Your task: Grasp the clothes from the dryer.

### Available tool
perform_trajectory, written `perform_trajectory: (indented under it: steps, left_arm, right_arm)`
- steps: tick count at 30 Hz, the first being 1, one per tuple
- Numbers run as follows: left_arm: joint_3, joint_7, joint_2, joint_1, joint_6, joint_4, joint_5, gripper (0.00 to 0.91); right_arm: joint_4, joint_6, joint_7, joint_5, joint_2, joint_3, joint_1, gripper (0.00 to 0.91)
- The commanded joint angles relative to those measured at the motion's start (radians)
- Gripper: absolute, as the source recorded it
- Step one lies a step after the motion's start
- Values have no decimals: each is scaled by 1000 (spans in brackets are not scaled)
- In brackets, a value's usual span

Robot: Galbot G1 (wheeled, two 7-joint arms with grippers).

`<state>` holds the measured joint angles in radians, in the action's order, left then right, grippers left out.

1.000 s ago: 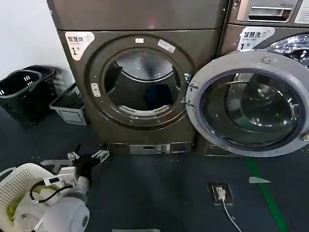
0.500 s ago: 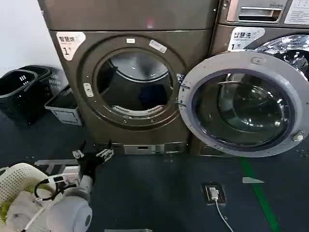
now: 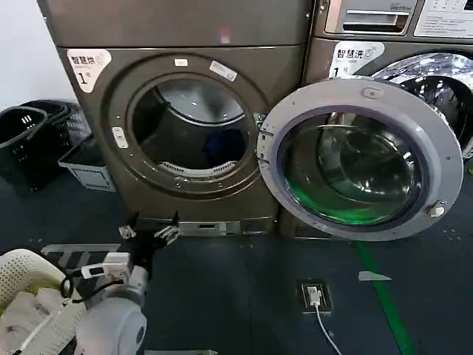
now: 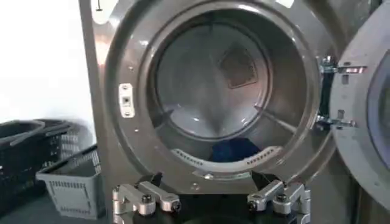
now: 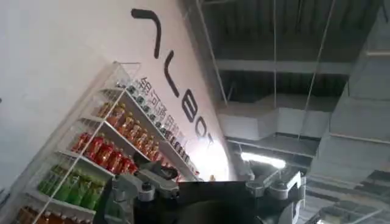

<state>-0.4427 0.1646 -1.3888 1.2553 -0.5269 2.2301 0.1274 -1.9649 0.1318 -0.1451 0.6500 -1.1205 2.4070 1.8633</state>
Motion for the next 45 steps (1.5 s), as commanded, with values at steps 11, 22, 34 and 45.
perform_trajectory:
  steps: [11,22,34,45]
  left_arm:
    - [10,-11,4,-2,15,-6,-16,907]
    - [23,-7,7,-12,6,-16,-17,907]
    - [36,-5,1,-24,1,-33,-28,907]
    - [40,-5,-3,-30,5,-41,-34,907]
  right_arm:
    - [0,-29,-16,14,-4,-1,3,907]
    - [3,-30,-17,18,-3,8,12,907]
    - [3,-28,-18,23,-3,12,13,907]
    - [4,-7,-19,39,0,24,15,907]
